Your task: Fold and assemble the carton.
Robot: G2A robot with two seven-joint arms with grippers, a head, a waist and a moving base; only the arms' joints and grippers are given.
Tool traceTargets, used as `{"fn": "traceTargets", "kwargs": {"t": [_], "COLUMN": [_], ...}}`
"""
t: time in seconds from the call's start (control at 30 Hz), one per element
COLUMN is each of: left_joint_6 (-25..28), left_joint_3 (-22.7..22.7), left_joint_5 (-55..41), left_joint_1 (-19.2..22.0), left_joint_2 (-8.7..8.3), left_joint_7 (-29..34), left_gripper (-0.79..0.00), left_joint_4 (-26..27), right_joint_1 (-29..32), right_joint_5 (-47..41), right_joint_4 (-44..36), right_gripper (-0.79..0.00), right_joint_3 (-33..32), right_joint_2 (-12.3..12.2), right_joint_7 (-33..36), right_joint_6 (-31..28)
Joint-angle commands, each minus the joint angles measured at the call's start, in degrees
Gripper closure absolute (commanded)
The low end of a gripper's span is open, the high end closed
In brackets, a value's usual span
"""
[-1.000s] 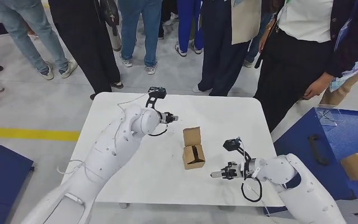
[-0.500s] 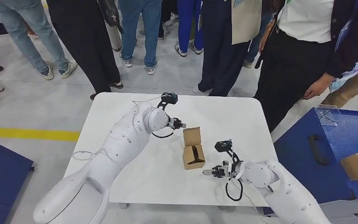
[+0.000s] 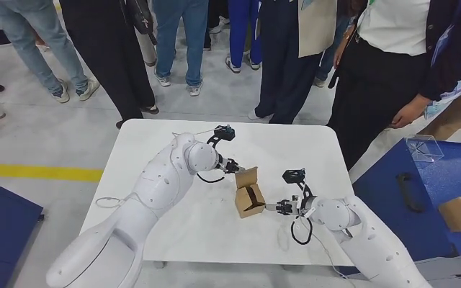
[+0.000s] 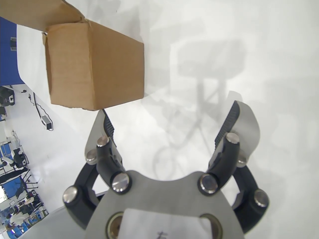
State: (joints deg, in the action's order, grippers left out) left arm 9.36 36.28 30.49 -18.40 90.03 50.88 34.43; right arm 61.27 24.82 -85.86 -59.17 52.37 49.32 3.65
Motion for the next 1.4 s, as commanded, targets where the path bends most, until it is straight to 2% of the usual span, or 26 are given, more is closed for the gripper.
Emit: {"fn": "traceTargets", "kwargs": {"t": [0.0, 0.3, 0.57, 0.73, 0.9, 1.03, 1.37], "left_joint_6": [-0.2, -2.0, -5.0, -4.2, -5.1, -6.5, -7.3], "left_joint_3": [0.5, 3.5, 6.4, 8.7, 9.7, 9.8, 10.0], "left_joint_5": [0.3, 1.6, 4.4, 3.5, 4.3, 5.9, 6.0], "left_joint_1": [-0.4, -4.6, -9.5, -13.2, -16.2, -16.9, -14.9], "left_joint_2": [-0.36, -2.57, -5.03, -6.35, -7.21, -7.41, -6.90], "left_joint_7": [0.3, 2.4, 6.9, 9.9, 11.0, 10.6, 9.1], "left_gripper": [-0.785, -0.785, -0.785, -0.785, -0.785, -0.785, -0.785], "left_joint_4": [0.8, 9.3, 19.4, 24.7, 29.6, 30.2, 25.8], "right_joint_1": [-0.1, -0.9, -0.3, 0.9, 2.0, 2.3, 2.1], "right_joint_5": [0.1, -0.3, -3.7, -6.8, -7.6, -6.1, -2.2], "right_joint_4": [0.2, 1.8, 2.4, 1.4, 0.3, -0.1, -0.6], "right_gripper": [-0.785, -0.785, -0.785, -0.785, -0.785, -0.785, -0.785], "right_joint_3": [-0.3, -2.1, -6.4, -8.6, -9.7, -8.9, -5.5], "right_joint_2": [0.0, 0.2, -0.5, -0.8, -0.9, -0.9, -0.6], "right_joint_7": [0.1, 0.2, 2.6, 3.2, 3.0, 4.6, 9.2], "right_joint_6": [0.1, -0.4, -3.7, -6.8, -7.4, -7.7, -9.6]}}
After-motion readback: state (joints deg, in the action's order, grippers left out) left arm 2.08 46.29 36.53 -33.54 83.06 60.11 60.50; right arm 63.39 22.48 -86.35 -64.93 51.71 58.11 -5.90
